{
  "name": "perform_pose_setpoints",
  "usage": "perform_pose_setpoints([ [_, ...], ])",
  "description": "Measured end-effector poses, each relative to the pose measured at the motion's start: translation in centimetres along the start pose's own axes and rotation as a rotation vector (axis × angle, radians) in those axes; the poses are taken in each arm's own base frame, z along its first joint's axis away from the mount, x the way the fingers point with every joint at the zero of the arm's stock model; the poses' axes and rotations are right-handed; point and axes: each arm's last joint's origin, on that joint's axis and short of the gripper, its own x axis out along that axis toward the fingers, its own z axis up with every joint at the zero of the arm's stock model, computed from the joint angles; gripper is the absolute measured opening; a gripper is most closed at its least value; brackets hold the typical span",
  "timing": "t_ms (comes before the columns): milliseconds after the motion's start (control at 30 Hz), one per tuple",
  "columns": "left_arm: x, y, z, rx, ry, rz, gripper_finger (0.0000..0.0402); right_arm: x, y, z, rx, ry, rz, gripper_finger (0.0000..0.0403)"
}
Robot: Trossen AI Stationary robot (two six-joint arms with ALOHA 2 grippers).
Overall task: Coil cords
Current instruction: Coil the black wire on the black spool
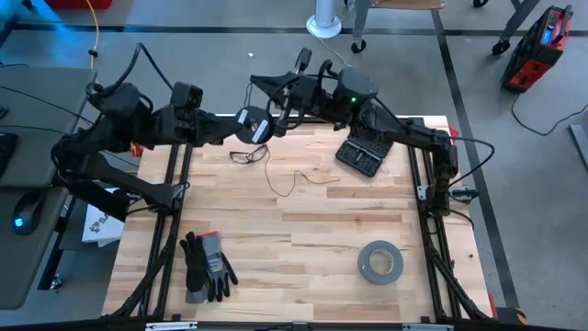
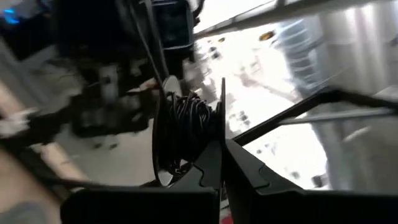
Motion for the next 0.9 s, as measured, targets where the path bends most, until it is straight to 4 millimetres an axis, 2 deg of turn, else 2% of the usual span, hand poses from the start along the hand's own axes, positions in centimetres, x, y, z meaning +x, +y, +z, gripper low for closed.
perform_pose_setpoints([
  [100, -0.7, 0.4, -0.2, 0.096, 0.026, 0.073, 0.0000, -0.2, -0.2, -0.1, -0.011, 0.033, 0.014, 0.0000],
  [333, -1.7, 2.0, -0.6, 0.513, 0.075, 0.289, 0.0000, -0.5, 0.0, -0.9, -0.015, 0.138, 0.063, 0.0000],
  [467, -1.9, 2.7, -0.6, 0.791, 0.072, 0.442, 0.0000, -0.8, 0.3, -0.6, -0.004, 0.159, 0.083, 0.0000],
  [633, -2.0, 2.3, -0.4, 1.202, 0.032, 0.575, 0.0000, -1.4, 0.4, -0.1, 0.023, 0.216, 0.066, 0.0000],
  [733, -1.9, 1.8, -0.5, 1.408, 0.040, 0.582, 0.0000, -1.7, 0.5, 0.1, 0.053, 0.253, 0.046, 0.0000],
  [900, -1.7, 1.0, -1.3, 1.584, 0.077, 0.512, 0.0002, -2.3, 0.4, 0.8, 0.121, 0.266, 0.040, 0.0000],
])
